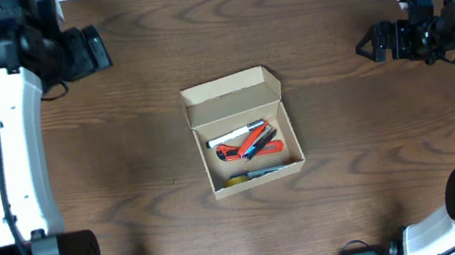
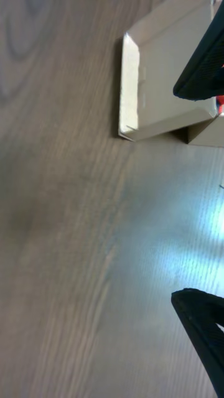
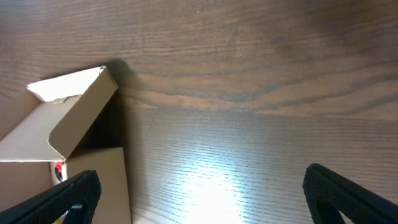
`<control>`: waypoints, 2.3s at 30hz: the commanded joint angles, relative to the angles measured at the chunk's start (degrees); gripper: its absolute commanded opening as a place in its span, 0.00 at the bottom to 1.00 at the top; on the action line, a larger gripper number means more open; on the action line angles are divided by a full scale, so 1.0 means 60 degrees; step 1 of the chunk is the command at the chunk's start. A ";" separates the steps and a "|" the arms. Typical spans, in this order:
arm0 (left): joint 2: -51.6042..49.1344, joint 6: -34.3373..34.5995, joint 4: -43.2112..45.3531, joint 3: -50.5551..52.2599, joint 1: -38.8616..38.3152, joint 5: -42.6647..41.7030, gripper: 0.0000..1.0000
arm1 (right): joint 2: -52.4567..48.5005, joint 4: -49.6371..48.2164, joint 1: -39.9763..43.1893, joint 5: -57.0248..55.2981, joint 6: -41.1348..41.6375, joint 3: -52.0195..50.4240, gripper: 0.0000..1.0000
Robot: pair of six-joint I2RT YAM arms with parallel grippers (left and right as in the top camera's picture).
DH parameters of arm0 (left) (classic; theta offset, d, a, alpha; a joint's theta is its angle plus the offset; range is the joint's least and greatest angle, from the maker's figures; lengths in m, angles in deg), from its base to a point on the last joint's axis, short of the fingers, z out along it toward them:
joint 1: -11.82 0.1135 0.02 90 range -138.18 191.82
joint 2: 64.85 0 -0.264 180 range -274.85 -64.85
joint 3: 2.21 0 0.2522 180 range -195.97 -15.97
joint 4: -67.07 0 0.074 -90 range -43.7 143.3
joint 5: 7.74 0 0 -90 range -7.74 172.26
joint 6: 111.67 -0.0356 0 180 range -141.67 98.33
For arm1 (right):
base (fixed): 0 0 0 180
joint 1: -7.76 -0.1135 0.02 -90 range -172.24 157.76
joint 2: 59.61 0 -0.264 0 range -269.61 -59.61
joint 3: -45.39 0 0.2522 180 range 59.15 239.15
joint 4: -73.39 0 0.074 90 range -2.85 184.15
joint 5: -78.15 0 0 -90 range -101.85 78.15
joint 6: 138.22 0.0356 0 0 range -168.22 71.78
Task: Pack container
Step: 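Raise the left gripper out of the box and back, then move both grippers to the box lid flaps and grasp them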
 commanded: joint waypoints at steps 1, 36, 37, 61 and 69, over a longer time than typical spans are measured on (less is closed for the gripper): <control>0.0015 0.0346 0.0441 0.1009 0.0273 -0.0273 0.95 | 0.0011 0.0026 0.0029 0.0240 -0.0011 0.0080 0.99; 0.0987 0.1428 0.8422 0.9712 0.1330 -0.7482 0.95 | -0.1967 -0.0426 -0.1708 0.1501 0.0025 -0.1169 0.33; 0.0838 0.1428 0.8491 0.9712 0.1326 -0.7519 0.93 | -0.2065 -0.0528 -0.1814 0.1497 0.0120 -0.1169 0.27; -0.1104 0.1810 0.9490 0.9712 0.1184 -0.7504 0.06 | -0.2805 -0.1519 -0.2200 0.1523 0.0962 -0.1173 0.01; -0.1104 0.2597 1.0054 0.9712 0.0397 -0.7227 0.06 | -0.3359 -0.1858 -0.2368 0.2113 0.1177 -0.1173 0.01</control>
